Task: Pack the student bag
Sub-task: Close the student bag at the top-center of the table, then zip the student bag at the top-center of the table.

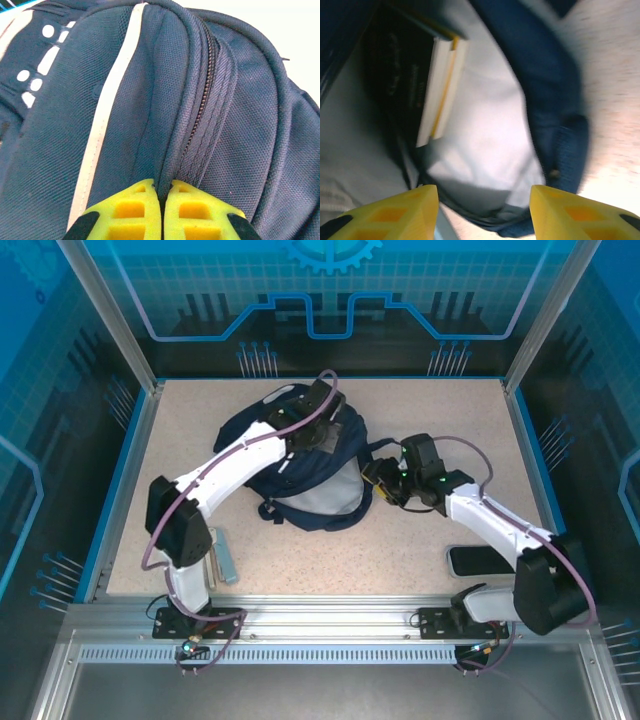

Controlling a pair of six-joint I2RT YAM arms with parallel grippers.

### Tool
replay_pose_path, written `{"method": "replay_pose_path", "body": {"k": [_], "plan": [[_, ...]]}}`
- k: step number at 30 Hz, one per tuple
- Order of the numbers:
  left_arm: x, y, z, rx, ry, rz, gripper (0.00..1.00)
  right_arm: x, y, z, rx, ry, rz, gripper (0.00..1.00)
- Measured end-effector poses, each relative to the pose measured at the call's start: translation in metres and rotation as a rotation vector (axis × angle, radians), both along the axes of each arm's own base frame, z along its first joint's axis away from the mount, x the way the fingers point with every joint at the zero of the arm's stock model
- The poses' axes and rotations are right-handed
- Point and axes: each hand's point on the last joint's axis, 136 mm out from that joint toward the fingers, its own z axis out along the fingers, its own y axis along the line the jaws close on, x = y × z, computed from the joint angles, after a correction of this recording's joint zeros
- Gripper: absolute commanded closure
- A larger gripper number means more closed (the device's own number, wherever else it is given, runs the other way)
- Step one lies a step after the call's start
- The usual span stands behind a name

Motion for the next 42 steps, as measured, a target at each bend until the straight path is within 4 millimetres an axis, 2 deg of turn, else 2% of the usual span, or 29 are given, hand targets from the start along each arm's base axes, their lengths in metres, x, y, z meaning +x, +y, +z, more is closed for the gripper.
{"method": "replay_pose_path", "body": {"k": [4,7,10,12,15,19,21,23,26,29,32,37,42], "plan": [[0.01,-0.02,-0.011,-0.058,0.04,-0.007,0.47,-0.019,-0.027,-0.004,-0.141,0.019,-0.018,0.47],[0.012,-0.026,-0.005,-0.131,0.051,0.012,0.31,-0.023,-0.04,0.003,-0.231,0.013,-0.015,0.45],[0.013,-0.017,-0.002,-0.199,0.059,0.052,0.24,-0.022,-0.04,0.019,-0.299,-0.028,0.015,0.42],[0.008,0.003,-0.006,-0.233,0.081,0.106,0.23,-0.021,-0.034,0.028,-0.326,-0.056,0.048,0.38],[-0.007,0.054,-0.018,-0.28,0.129,0.236,0.22,-0.02,-0.019,0.035,-0.361,-0.084,0.116,0.31],[-0.036,0.122,-0.038,-0.336,0.184,0.437,0.21,-0.023,0.007,0.026,-0.397,-0.082,0.211,0.22],[-0.055,0.145,-0.051,-0.37,0.216,0.519,0.22,-0.025,0.023,0.02,-0.416,-0.078,0.262,0.21],[-0.074,0.159,-0.067,-0.402,0.262,0.583,0.23,-0.026,0.037,0.016,-0.429,-0.076,0.304,0.21],[-0.096,0.17,-0.098,-0.467,0.349,0.661,0.29,-0.024,0.058,0.016,-0.436,-0.081,0.352,0.21],[-0.113,0.172,-0.131,-0.535,0.447,0.726,0.33,-0.02,0.075,0.015,-0.438,-0.085,0.382,0.22],[-0.121,0.172,-0.151,-0.588,0.503,0.781,0.39,-0.018,0.086,0.011,-0.44,-0.079,0.403,0.23],[-0.11,0.175,-0.163,-0.721,0.494,0.838,0.4,-0.019,0.095,0.005,-0.442,-0.055,0.428,0.25],[-0.094,0.168,-0.166,-0.809,0.483,0.83,0.41,-0.018,0.098,0.003,-0.445,-0.046,0.434,0.26]]}}
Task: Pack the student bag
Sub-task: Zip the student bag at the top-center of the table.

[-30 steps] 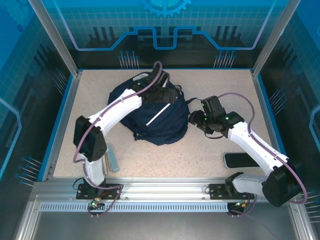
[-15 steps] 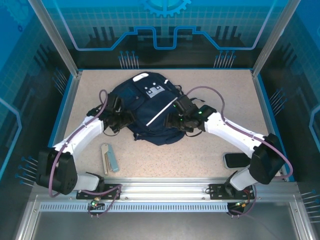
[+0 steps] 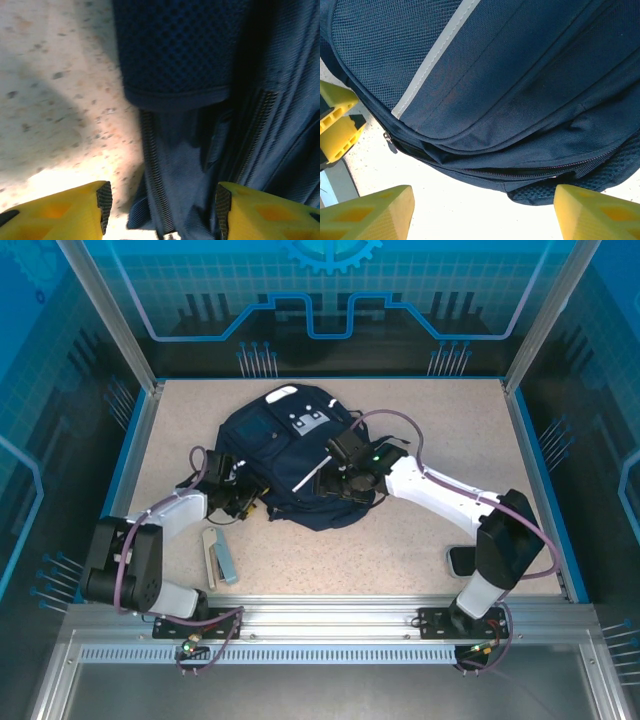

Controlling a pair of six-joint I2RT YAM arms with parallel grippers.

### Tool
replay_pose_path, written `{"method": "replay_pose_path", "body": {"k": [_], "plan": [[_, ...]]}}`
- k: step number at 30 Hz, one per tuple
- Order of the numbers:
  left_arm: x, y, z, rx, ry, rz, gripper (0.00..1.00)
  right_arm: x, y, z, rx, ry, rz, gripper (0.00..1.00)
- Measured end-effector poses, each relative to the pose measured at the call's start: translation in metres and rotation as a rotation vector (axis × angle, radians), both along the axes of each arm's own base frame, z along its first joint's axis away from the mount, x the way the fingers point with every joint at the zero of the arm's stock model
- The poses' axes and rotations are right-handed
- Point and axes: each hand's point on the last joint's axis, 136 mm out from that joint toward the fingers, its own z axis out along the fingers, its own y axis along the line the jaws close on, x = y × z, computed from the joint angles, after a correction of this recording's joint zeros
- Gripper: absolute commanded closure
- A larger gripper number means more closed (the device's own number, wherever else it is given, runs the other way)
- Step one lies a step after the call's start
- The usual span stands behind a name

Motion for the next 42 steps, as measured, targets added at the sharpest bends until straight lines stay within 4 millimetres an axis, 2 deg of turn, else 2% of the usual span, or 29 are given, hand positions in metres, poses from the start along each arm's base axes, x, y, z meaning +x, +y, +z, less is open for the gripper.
{"method": "replay_pose_path", "body": {"k": [8,19,24,29,33,42], "plan": [[0.008,-0.02,-0.006,-0.131,-0.045,-0.034,0.45,-0.002,0.003,-0.002,0.011,0.015,0.014,0.28],[0.014,-0.04,0.014,-0.258,-0.125,-0.104,0.75,-0.009,0.012,-0.001,0.012,0.007,0.06,0.3],[0.016,-0.055,0.027,-0.302,-0.173,-0.159,0.86,-0.017,0.031,0.002,-0.018,-0.029,0.139,0.32],[0.015,-0.069,0.03,-0.314,-0.188,-0.199,0.89,-0.023,0.057,0.004,-0.073,-0.073,0.22,0.44],[0.015,-0.08,0.028,-0.32,-0.175,-0.225,0.89,-0.026,0.068,-0.01,-0.12,-0.065,0.249,0.52],[0.02,-0.099,0.034,-0.328,-0.181,-0.269,0.9,-0.02,0.072,-0.051,-0.203,-0.005,0.237,0.66]]}}
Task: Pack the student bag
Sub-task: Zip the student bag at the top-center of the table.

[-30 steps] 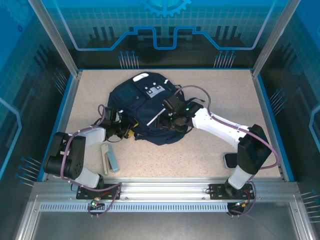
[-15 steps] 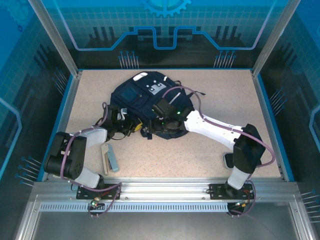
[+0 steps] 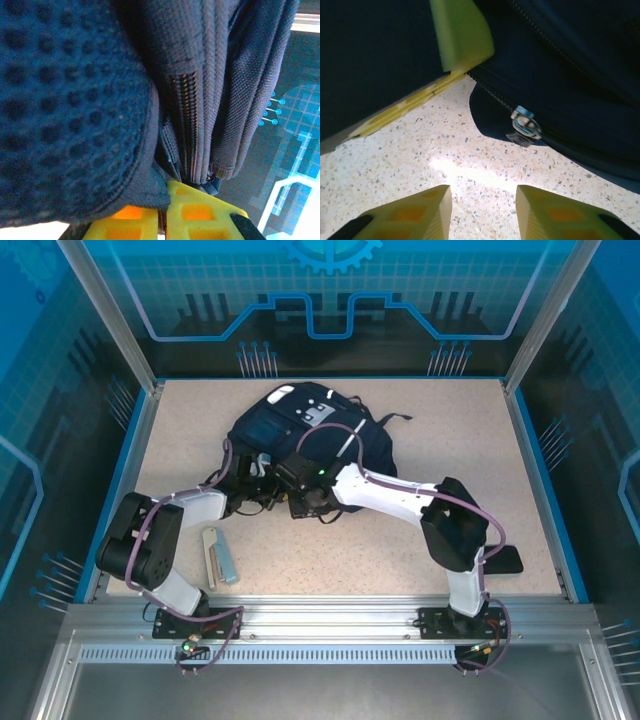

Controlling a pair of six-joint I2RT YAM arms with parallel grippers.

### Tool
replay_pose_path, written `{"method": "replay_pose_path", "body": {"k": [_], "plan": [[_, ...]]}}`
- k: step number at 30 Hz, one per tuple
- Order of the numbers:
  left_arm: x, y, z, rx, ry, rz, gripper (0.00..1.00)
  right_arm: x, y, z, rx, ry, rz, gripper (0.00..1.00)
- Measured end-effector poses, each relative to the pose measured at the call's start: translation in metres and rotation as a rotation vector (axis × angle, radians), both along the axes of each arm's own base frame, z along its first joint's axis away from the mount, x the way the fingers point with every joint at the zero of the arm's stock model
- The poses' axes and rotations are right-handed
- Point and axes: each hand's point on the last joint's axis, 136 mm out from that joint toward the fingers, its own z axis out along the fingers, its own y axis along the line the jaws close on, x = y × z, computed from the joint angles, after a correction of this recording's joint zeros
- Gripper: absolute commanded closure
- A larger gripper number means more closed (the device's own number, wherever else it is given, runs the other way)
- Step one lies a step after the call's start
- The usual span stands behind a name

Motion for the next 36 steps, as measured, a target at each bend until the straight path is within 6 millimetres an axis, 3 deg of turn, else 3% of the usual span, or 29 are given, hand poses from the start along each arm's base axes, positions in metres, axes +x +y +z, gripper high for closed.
{"method": "replay_pose_path", "body": {"k": [9,20,30,36], "plan": [[0.0,-0.001,0.0,0.001,0.005,-0.002,0.9,0.024,-0.009,-0.005,-0.11,-0.076,-0.083,0.69],[0.002,-0.004,-0.002,0.0,0.01,-0.007,0.93,0.036,-0.02,-0.007,-0.204,-0.124,-0.135,0.69],[0.003,-0.004,-0.001,0.002,0.008,-0.006,0.97,0.037,-0.03,-0.006,-0.281,-0.159,-0.142,0.89],[0.003,-0.004,-0.003,0.027,0.029,0.002,1.0,0.035,-0.04,-0.01,-0.316,-0.172,-0.144,0.93]]}}
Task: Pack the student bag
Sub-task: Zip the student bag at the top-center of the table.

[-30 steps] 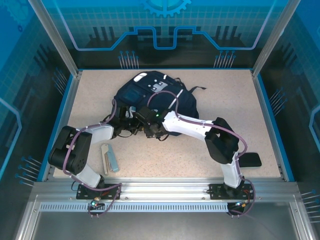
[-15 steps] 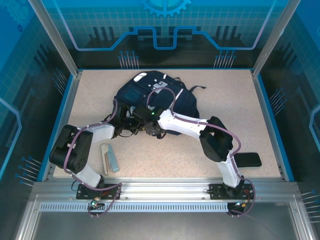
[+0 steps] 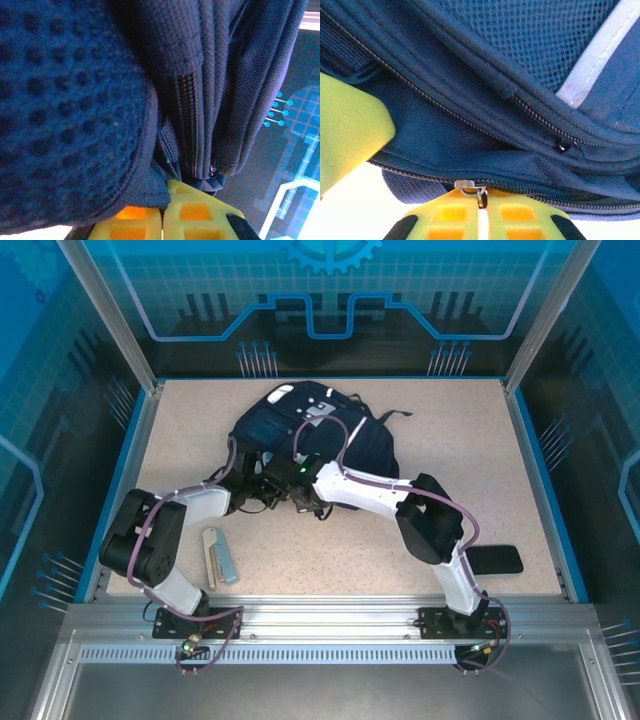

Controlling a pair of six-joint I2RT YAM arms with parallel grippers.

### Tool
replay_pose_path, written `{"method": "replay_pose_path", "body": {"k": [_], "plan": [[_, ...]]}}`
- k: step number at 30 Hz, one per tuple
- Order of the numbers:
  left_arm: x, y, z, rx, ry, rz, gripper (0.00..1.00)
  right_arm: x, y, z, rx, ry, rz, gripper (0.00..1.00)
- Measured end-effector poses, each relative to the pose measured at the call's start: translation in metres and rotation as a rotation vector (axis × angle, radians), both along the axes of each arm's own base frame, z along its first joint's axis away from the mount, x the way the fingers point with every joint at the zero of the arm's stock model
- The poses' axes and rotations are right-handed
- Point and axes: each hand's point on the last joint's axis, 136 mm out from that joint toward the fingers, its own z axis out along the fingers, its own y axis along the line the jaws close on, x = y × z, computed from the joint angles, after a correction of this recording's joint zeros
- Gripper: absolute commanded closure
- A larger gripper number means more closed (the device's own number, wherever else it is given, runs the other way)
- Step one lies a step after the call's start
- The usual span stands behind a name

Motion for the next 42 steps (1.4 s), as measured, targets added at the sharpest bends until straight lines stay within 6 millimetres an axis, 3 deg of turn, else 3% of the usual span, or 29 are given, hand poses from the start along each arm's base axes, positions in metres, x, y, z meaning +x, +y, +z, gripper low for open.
{"method": "replay_pose_path", "body": {"k": [5,10,14,17,22,30,33,38,42], "plan": [[-0.002,0.001,-0.002,0.013,0.019,-0.001,1.0,-0.01,-0.023,0.002,-0.02,-0.006,-0.008,0.94],[-0.001,0.006,-0.004,0.028,0.025,-0.002,1.0,-0.019,-0.074,0.007,-0.059,-0.006,-0.065,0.94],[-0.002,0.012,-0.007,0.04,0.034,0.001,1.0,-0.016,-0.115,0.008,-0.053,-0.003,-0.144,0.95],[-0.002,0.015,-0.008,0.047,0.039,0.003,1.0,-0.011,-0.13,0.005,-0.028,0.023,-0.162,0.9],[0.003,0.028,-0.011,0.08,0.049,0.029,0.99,-0.015,-0.119,0.006,0.061,0.102,-0.032,0.6],[0.026,0.068,0.001,0.151,0.015,0.079,0.96,-0.019,-0.077,0.018,0.205,0.159,0.201,0.52],[0.034,0.084,0.004,0.175,-0.005,0.098,0.83,-0.015,-0.068,0.022,0.219,0.152,0.238,0.52],[0.041,0.105,0.002,0.228,-0.021,0.136,0.49,-0.009,-0.053,0.012,0.211,0.167,0.282,0.54],[0.037,0.109,0.007,0.246,-0.025,0.151,0.35,-0.013,-0.047,-0.002,0.207,0.211,0.297,0.55]]}}
